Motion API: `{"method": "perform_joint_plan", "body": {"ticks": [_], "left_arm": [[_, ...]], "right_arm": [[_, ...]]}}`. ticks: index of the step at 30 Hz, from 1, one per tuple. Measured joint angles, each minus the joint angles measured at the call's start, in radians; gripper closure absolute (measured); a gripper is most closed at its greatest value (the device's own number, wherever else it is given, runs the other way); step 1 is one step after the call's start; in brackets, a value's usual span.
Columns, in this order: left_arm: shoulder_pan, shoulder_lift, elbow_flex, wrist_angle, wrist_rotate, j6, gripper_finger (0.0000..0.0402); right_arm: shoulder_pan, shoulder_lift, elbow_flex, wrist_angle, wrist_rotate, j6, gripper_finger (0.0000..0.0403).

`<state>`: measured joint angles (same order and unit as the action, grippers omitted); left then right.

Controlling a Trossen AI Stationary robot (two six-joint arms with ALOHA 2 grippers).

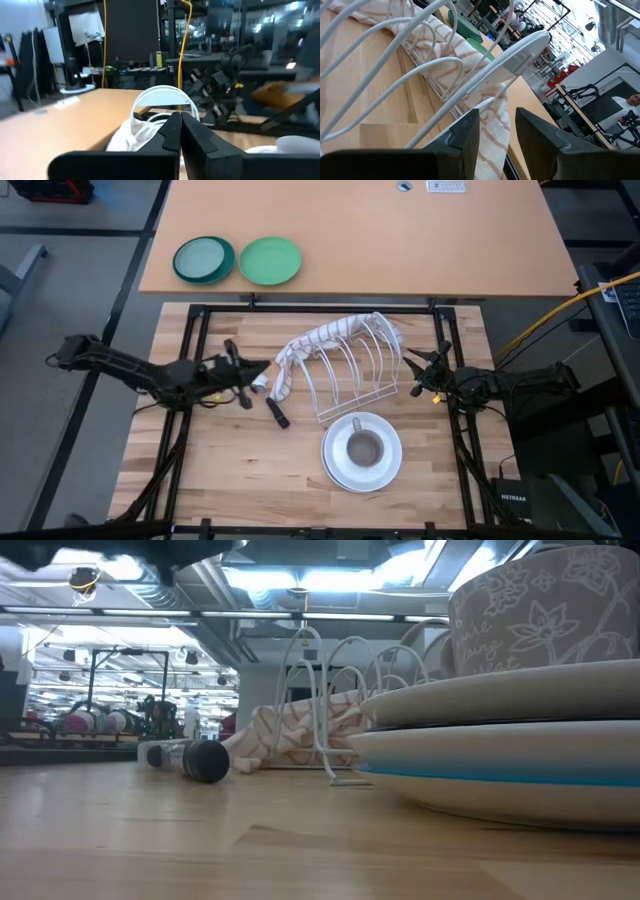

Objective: Sort dishes
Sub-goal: Remove the gray mug from the white plate and place it on the top left of the table

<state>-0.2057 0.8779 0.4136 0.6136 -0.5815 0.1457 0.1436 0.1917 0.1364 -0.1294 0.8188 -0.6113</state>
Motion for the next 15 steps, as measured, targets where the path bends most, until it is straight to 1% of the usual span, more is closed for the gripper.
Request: {"method": "perform_joint_plan", "body": {"ticks": [3,6,10,15], "left_arm": [[0.032,0.116,0.085,0.002,0.003,0.059,0.0402],[0.065,0.218,0.147,0.008,0.003,0.066,0.0402],[0.099,0.353,0.215,0.009,0.006,-0.013,0.0402],[0.124,0.539,0.31,0.034,0.065,-0.084,0.0402]], "right_arm": [[0.0,0.0,0.0,0.0,0.0,0.0,0.0271],[0.0,0.0,0.0,-0.001,0.0,0.0,0.0271],[0.0,0.0,0.0,-0.001,0.0,0.0,0.0271],[0.0,0.0,0.0,-0.001,0.0,0.0,0.0271]]}}
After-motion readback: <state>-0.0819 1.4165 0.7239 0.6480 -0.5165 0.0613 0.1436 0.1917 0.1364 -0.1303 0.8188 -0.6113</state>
